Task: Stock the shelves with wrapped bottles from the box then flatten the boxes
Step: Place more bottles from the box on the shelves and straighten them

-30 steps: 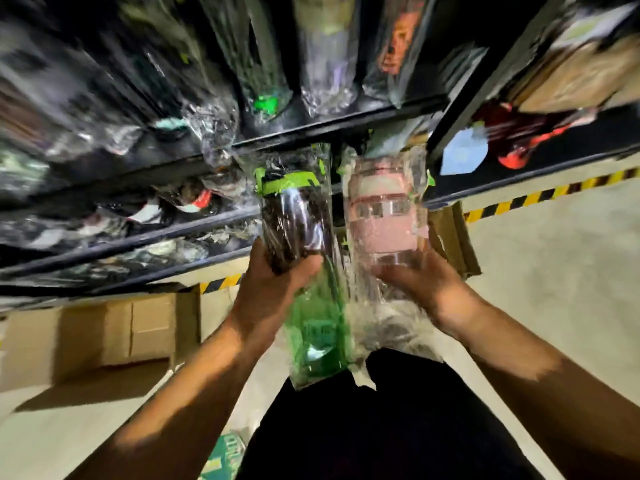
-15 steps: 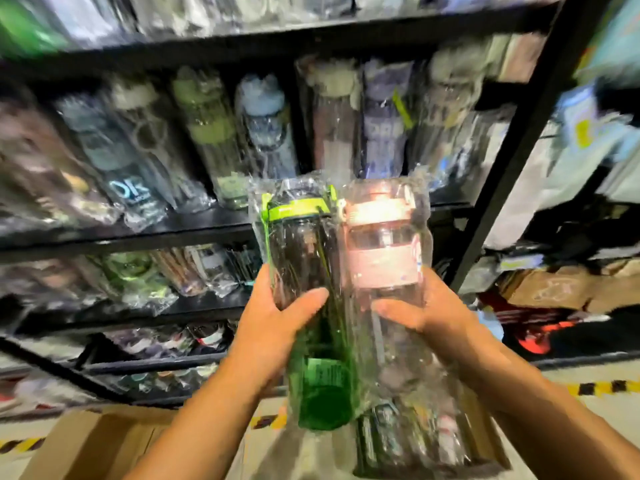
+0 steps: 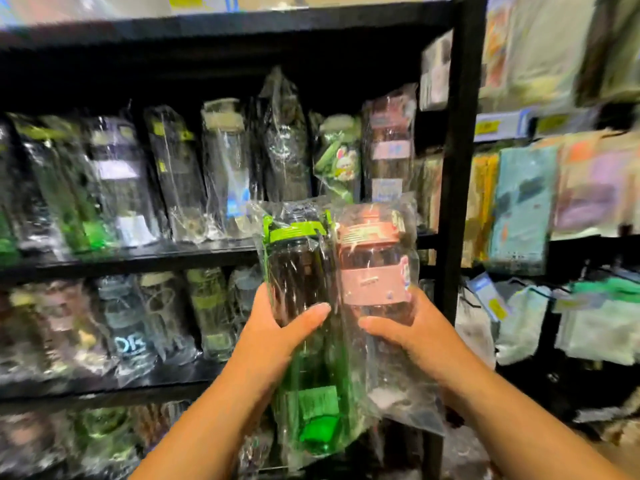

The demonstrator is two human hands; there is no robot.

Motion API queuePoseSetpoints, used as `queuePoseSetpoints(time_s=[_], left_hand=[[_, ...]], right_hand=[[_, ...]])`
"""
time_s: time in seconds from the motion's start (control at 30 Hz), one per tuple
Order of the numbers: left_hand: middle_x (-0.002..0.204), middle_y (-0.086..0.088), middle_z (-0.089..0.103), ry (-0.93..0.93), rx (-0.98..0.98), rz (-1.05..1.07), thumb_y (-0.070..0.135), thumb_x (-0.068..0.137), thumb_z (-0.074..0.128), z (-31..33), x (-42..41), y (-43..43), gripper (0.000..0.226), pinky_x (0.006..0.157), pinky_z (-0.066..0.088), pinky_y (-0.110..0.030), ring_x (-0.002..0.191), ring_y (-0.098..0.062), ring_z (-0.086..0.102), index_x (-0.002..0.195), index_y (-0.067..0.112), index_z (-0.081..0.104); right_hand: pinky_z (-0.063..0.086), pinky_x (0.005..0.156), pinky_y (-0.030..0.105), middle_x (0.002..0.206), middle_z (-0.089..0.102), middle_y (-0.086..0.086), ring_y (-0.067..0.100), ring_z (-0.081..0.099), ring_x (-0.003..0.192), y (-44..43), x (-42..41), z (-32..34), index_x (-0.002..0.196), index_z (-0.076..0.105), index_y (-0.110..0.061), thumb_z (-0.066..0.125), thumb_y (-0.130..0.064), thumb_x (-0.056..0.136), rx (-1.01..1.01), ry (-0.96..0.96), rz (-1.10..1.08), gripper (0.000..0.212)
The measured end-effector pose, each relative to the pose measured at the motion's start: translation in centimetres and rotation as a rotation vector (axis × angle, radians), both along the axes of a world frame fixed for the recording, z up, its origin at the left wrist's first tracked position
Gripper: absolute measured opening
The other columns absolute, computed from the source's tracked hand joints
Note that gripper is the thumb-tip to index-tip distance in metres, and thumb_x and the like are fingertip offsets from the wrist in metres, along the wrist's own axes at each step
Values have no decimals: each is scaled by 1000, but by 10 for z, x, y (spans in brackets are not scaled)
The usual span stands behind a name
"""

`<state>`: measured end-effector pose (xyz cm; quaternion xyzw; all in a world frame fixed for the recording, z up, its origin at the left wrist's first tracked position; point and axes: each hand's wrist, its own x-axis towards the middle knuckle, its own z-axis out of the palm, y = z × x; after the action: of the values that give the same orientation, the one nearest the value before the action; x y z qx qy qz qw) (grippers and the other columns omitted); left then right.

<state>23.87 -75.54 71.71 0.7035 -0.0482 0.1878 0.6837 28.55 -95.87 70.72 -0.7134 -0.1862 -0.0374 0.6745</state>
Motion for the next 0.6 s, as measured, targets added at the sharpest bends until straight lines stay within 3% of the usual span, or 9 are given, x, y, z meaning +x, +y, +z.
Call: queuePoseSetpoints(time_s=[0.07, 0.17, 0.33, 0.47, 0.6], left_hand=[[114, 7, 74, -33, -7, 6, 37, 60, 92, 20, 11, -10, 72, 93, 54, -35, 104, -10, 70, 121, 25, 56], [111, 3, 75, -106, -10, 11, 26, 62, 91, 50, 30, -24, 67, 87, 56, -30, 100, -11, 71, 119, 19, 56], [116, 8, 72, -176, 31, 42, 36, 65, 91, 85, 71, -26, 74, 95, 53, -37, 105, -9, 70, 128, 24, 53], [118, 8, 71, -201, 67, 58, 49, 57, 86, 105, 101, -16, 83, 100, 52, -45, 107, -10, 69, 129, 25, 51], [120, 8, 69, -252, 76, 61, 48, 58, 86, 120, 129, -8, 86, 101, 52, -43, 107, -8, 68, 131, 23, 49]], right_hand=[[48, 70, 8, 91, 74, -20, -6, 68, 87, -8, 11, 20, 113, 60, -24, 85, -14, 69, 14, -51, -17, 52], [53, 82, 20, 103, 75, -7, 8, 70, 99, -16, 32, 47, 119, 61, -18, 89, -28, 57, 39, -100, -58, 69], [52, 96, 38, 112, 72, -8, 10, 68, 104, -21, 69, 92, 123, 59, -25, 92, -51, 47, 45, -243, -203, 87], [47, 86, 25, 115, 67, -10, 8, 64, 103, -16, 98, 122, 128, 54, -24, 92, -38, 59, 30, -316, -363, 80], [43, 86, 24, 121, 62, -8, 11, 60, 107, -7, 127, 137, 135, 47, -23, 90, -40, 63, 10, -342, -476, 86]])
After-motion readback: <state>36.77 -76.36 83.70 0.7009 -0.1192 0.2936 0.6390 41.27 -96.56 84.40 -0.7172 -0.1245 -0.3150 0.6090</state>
